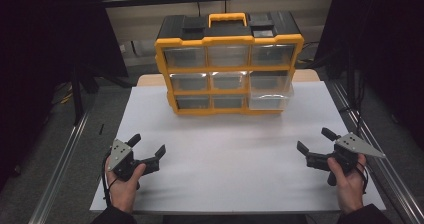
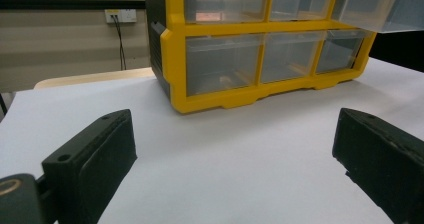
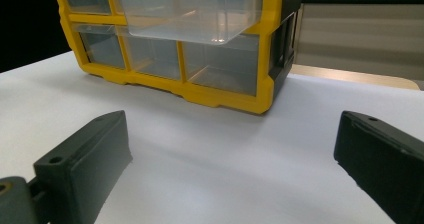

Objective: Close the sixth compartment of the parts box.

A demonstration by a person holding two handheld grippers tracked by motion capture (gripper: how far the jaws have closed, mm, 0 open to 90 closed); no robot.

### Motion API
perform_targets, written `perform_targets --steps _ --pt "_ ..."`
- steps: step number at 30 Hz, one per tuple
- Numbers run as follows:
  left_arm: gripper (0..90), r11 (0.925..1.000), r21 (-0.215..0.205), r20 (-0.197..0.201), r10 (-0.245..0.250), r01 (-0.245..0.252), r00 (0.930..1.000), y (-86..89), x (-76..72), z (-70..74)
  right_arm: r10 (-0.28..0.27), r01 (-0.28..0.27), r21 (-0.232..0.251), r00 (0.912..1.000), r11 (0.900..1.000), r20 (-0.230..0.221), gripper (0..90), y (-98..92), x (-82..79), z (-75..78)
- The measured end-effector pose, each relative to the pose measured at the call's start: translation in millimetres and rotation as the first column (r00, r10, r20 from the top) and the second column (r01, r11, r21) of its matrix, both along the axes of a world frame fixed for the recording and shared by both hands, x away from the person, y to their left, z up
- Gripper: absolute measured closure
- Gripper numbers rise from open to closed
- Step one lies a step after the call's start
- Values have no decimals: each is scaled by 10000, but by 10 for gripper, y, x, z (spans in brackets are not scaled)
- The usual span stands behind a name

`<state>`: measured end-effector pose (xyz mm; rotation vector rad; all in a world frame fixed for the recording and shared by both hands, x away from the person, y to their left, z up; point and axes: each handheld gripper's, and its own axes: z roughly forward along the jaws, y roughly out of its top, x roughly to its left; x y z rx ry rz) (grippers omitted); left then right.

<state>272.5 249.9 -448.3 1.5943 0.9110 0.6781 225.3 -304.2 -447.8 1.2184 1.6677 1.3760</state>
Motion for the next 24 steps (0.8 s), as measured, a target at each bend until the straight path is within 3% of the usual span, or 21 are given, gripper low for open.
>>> perform_targets --steps 4,7,8,9,10,12,13,14,15,18,23,24 --pt "37 9999 -116 -66 9 -10 10000 -13 -1 -2 255 -255 -21 9997 9997 24 1 1 -1 -4" --pt "37 10000 94 -64 0 0 10000 -15 3 1 313 -314 -69 9995 9995 -81 3 8 1 -10" --pt "37 10000 85 -44 -19 19 10000 -24 7 2 240 -241 -114 9997 9996 -83 7 13 12 -17" --pt "36 9997 -244 -76 -26 24 10000 -51 13 -4 212 -214 -106 9997 9997 -138 6 14 17 -22" --pt "37 9998 6 -126 -187 188 9997 -34 19 -1 197 -199 -117 9997 9997 -173 6 14 22 -27" --pt "37 9998 -110 -101 -154 153 9998 -49 22 -4 171 -175 -212 9997 9996 -164 4 15 25 -34" --pt "36 9998 -185 -125 -72 70 9999 -58 25 -8 300 -303 -117 9992 9995 -255 2 18 24 -34" --pt "37 9999 15 -226 -135 135 9997 -42 31 -9 505 -505 8 9980 9987 -368 0 24 27 -35" --pt "37 9995 -268 -245 -185 178 9995 -58 39 -18 704 -702 54 9965 9975 -446 0 32 28 -37" --pt "36 9998 -197 -217 -12 8 9998 -57 47 -16 1092 -1095 -42 9931 9940 -437 1 70 19 -34" --pt "36 9993 -353 -281 95 -105 9996 -52 32 -23 1352 -1358 -111 9900 9907 -413 1 110 15 -35" --pt "36 9998 -194 -234 -54 49 9997 -35 24 -20 1405 -1415 -207 9892 9897 -424 0 120 13 -33"
